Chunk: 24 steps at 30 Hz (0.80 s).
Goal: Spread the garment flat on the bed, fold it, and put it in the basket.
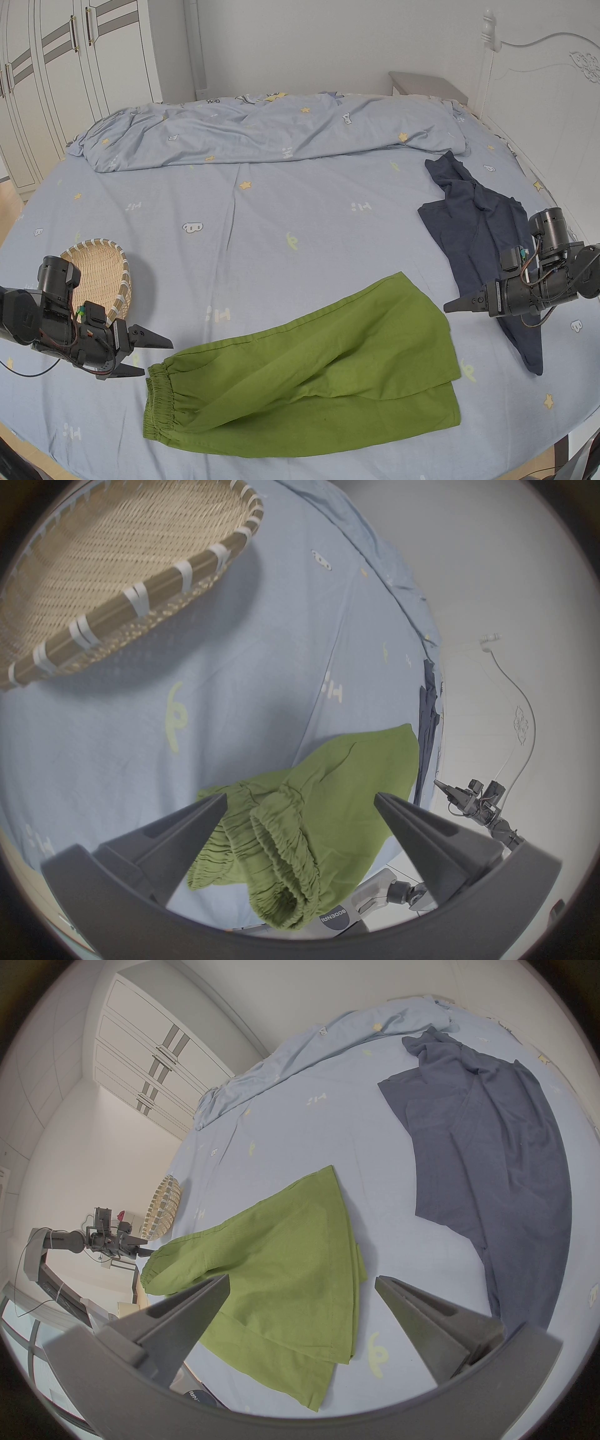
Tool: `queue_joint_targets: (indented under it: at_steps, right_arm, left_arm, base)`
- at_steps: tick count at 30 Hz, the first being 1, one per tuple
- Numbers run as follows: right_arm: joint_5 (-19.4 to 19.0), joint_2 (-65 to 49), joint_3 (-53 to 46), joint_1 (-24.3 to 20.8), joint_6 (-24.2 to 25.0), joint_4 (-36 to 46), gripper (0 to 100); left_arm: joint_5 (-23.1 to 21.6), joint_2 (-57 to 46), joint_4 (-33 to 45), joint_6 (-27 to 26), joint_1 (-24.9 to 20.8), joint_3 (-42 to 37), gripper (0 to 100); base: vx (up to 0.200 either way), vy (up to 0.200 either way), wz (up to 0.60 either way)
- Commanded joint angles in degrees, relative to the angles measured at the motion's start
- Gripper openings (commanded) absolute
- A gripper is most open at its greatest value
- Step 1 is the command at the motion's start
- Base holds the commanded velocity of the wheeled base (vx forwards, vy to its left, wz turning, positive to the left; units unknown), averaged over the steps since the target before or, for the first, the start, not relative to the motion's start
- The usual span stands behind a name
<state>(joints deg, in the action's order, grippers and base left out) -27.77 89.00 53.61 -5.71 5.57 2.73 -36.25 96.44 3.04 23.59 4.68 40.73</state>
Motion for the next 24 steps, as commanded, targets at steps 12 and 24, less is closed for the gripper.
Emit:
queue_joint_targets:
  at_steps: [12,24]
  right_arm:
    - [0.0,-0.1,0.0,0.0,0.1,0.0,100]
    - [0.0,-0.2,0.1,0.1,0.1,-0.1,100]
  left_arm:
    - [-0.1,2.6,-0.2,1.7,-3.5,0.1,100]
    - [0.0,1.9,-0.5,1.5,-3.5,-0.4,0]
  base:
    - [0.0,0.0,0.0]
    - [0.0,0.0,0.0]
